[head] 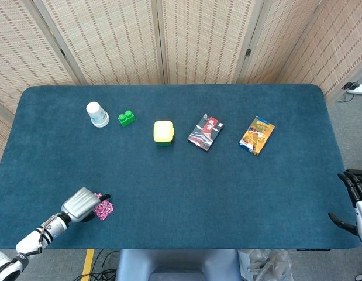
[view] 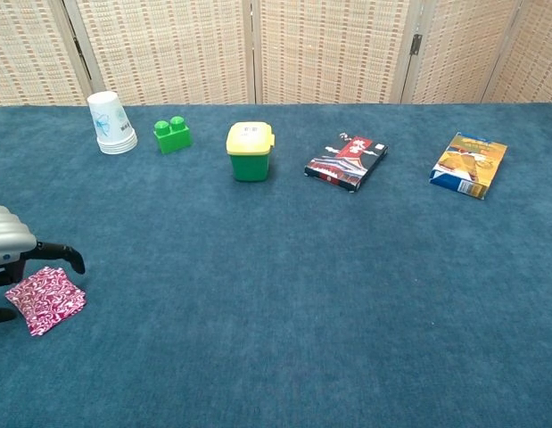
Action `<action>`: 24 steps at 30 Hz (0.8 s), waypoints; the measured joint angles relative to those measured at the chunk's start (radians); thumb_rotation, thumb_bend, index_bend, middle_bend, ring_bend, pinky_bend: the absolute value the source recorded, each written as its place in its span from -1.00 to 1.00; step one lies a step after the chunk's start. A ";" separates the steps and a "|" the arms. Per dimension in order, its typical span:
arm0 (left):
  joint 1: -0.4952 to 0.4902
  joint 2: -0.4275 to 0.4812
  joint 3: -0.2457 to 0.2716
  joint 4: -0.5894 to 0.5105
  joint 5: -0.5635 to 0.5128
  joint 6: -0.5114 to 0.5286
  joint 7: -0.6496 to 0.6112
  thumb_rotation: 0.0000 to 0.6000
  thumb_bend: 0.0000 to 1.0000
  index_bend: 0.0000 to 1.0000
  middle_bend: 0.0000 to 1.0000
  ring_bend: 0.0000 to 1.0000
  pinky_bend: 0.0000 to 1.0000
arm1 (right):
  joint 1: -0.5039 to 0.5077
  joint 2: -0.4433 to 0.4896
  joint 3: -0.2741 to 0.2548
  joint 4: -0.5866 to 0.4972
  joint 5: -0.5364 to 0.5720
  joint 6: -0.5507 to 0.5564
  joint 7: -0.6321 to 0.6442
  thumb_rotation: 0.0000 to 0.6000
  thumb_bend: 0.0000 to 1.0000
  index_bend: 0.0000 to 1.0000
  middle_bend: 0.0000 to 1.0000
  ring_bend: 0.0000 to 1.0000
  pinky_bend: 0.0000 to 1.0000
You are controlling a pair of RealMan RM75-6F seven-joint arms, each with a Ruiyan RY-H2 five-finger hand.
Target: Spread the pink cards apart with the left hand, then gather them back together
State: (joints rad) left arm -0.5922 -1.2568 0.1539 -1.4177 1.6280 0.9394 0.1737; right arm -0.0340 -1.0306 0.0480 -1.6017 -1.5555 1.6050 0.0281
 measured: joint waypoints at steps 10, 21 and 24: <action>0.044 0.050 -0.077 -0.057 -0.109 0.094 -0.060 1.00 -0.36 -0.49 0.70 0.53 0.98 | 0.006 0.001 0.004 0.006 0.002 -0.006 0.006 1.00 -0.64 -0.78 -0.70 -0.72 -0.62; 0.166 0.026 -0.226 -0.082 -0.347 0.303 -0.068 1.00 -0.36 -0.45 -0.11 -0.40 -0.12 | 0.033 0.014 0.000 0.014 -0.029 -0.035 0.036 1.00 -0.52 -0.78 -0.67 -0.72 -0.62; 0.205 0.027 -0.240 -0.092 -0.358 0.364 -0.057 1.00 -0.36 -0.46 -0.23 -0.48 -0.29 | 0.044 0.019 -0.005 0.017 -0.041 -0.050 0.047 1.00 -0.48 -0.78 -0.69 -0.72 -0.62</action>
State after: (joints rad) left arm -0.3876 -1.2302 -0.0861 -1.5101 1.2698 1.3035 0.1172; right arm 0.0100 -1.0119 0.0426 -1.5846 -1.5960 1.5545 0.0750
